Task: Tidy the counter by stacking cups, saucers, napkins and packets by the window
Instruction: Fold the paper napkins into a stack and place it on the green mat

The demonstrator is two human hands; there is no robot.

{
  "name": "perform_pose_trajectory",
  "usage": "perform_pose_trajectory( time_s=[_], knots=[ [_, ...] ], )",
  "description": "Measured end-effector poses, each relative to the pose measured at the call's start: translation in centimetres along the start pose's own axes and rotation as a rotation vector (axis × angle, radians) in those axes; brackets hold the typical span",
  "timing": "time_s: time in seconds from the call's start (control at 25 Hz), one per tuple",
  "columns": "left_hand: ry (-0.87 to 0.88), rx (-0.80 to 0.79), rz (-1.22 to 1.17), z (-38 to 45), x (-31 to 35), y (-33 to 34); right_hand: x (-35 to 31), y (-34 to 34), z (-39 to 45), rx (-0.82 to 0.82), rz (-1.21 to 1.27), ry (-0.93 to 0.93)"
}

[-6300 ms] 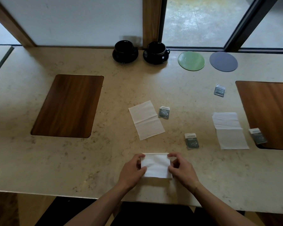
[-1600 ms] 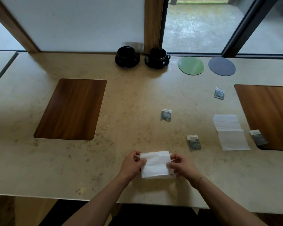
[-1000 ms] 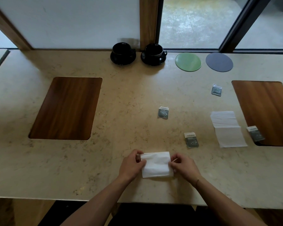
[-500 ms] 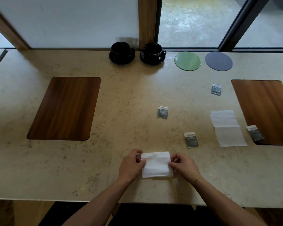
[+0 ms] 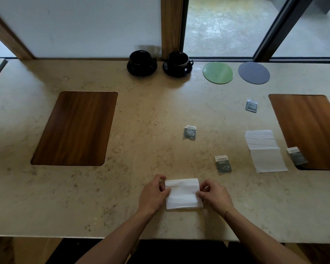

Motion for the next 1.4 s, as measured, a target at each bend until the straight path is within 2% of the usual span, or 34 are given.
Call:
perform_pose_trajectory(
  time_s=[0.72, 1.16, 1.4],
  knots=[
    [0.018, 0.014, 0.023, 0.3, -0.8, -1.4, 0.3, -0.8, -0.2, 0.105, -0.042, 0.029],
    [0.165, 0.017, -0.043, 0.9, 1.4, -2.3, -0.7, -4.6, -0.7, 0.278, -0.137, -0.109],
    [0.31, 0.116, 0.248, 1.3, 5.3, -0.9, -0.2, -8.0, 0.2, 0.394, -0.364, -0.293]
  ],
)
Point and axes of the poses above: each hand's wrist, its own z-axis towards the middle knuckle, its own y-axis out of the palm, x = y × z, the point moved 10 cm from there along z, towards the middle knuckle, and after that the axes turned 9 degrees about x, right-handed, at the moved point
